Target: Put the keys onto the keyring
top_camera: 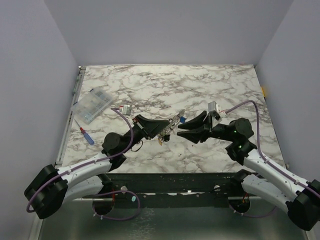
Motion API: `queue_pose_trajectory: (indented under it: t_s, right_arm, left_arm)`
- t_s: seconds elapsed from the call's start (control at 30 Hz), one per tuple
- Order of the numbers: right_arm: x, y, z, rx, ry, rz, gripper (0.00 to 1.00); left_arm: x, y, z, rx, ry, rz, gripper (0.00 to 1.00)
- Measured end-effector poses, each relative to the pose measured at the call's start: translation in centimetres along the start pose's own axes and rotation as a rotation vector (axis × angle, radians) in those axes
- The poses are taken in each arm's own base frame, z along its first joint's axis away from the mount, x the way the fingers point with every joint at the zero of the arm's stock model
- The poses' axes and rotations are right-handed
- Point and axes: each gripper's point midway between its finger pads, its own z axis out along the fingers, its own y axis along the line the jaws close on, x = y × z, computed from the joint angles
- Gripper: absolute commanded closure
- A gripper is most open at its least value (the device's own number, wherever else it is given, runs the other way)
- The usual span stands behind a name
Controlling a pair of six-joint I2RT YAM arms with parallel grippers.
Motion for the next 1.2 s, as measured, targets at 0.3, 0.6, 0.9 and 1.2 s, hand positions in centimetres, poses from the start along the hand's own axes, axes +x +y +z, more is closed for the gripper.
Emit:
queue_pose_trajectory:
  t_s: [0.3,0.6,0.9,1.2]
  right_arm:
    - [0.5,2.5,1.5,-0.112,0.017,-0.072,0.66]
    - [-1.3,2.6,1.7,-0.1,-0.028,-0.174,0.68]
    - [-1.4,1.0,1.4,-0.001,-0.019,-0.247,0.73]
    - [-0.4,0.6,1.5,0.021,0.034,-0.277,0.67]
  left_arm:
    - [0.3,-1.3,0.3,0.142,0.012,-0.126,1.0]
    - [2.8,1.7,0.6,0.075,0.114,-0.266,1.0]
    - [2.7,0.6,0.7,0.113,0.13,-0.285,1.0]
    - [2.2,-0.4,0.8,0.14,0.123,-0.289,1.0]
